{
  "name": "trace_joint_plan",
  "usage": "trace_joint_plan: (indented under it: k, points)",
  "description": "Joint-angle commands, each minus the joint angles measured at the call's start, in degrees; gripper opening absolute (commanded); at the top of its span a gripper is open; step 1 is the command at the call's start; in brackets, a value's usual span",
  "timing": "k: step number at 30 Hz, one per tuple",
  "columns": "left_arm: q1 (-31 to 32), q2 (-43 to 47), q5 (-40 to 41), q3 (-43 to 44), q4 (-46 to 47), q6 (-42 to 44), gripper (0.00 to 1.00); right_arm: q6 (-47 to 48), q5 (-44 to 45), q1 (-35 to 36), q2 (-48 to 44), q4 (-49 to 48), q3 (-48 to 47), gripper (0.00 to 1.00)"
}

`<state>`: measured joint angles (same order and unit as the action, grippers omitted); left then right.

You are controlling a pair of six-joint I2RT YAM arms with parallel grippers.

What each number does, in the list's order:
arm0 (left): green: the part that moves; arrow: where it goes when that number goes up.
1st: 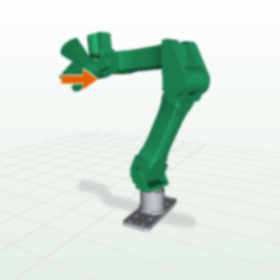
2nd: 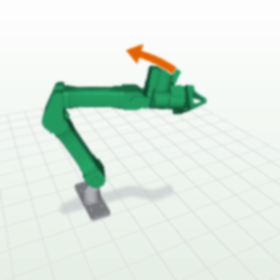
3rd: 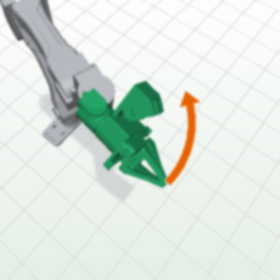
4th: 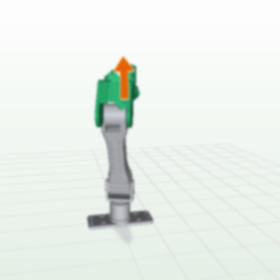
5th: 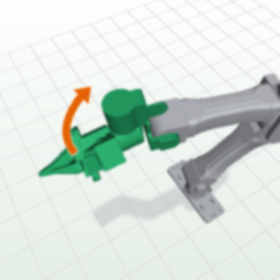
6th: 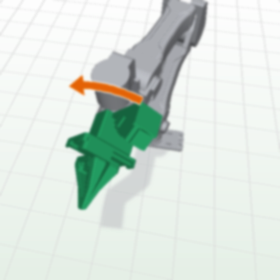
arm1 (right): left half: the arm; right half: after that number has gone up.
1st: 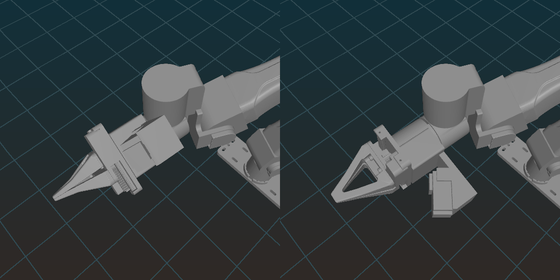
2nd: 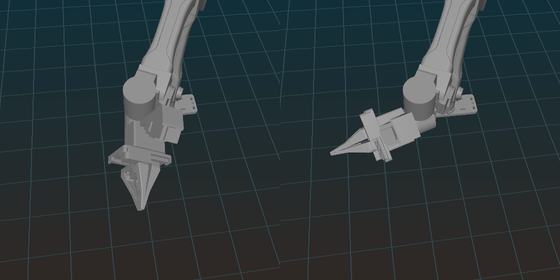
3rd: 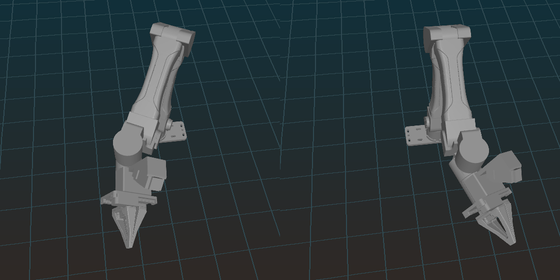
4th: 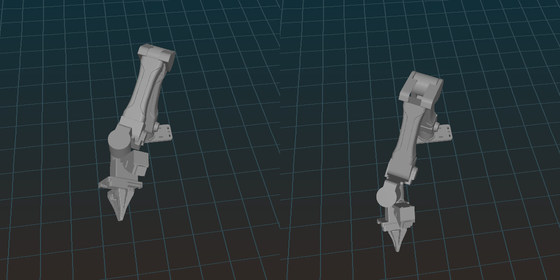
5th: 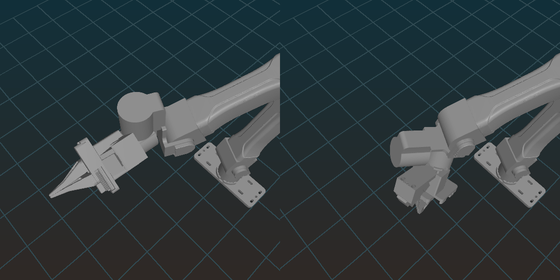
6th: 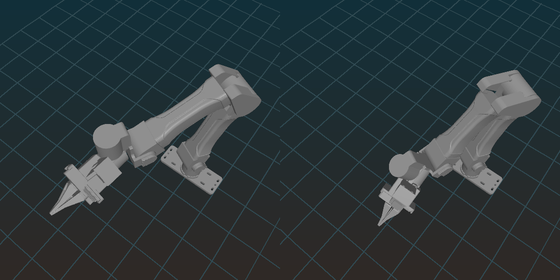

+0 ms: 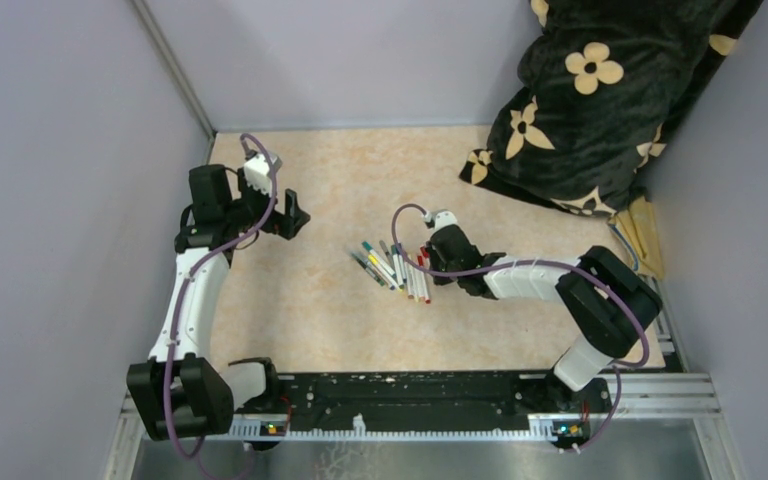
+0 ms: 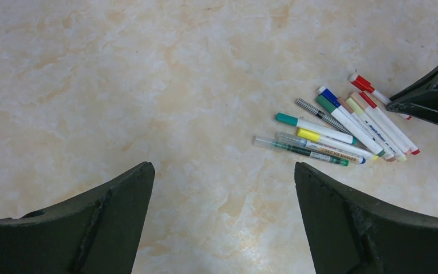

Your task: Open the pen caps

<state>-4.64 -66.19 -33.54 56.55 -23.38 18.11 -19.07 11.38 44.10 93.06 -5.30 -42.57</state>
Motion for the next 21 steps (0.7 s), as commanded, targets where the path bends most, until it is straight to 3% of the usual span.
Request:
trace_joint_plan:
  k: [1, 3, 9, 14, 21]
  points:
    - [-0.2, 0.89, -3.14, 1.19, -1.5, 1.51, 0.99, 0.75, 1.69, 0.31, 1.09, 2.28, -2.26, 0.05]
    - [-0.19, 0.8, -4.69, 1.04, -1.62, 2.08, 0.99, 0.94, 1.65, 0.36, 0.32, 2.63, -2.38, 0.0]
    - [0.51, 0.31, -10.68, -1.12, -1.93, 6.99, 0.99, 2.89, -2.38, 0.17, -7.46, 6.68, -5.12, 0.0]
    - [3.34, -1.27, -13.37, -2.26, -3.86, 13.42, 0.99, 3.89, -12.11, -0.1, -11.91, 10.81, -8.1, 0.0]
    - [11.88, -2.43, -17.98, -2.15, -11.5, 23.28, 0.99, 3.17, -33.18, -0.45, -11.86, 11.22, -9.7, 0.0]
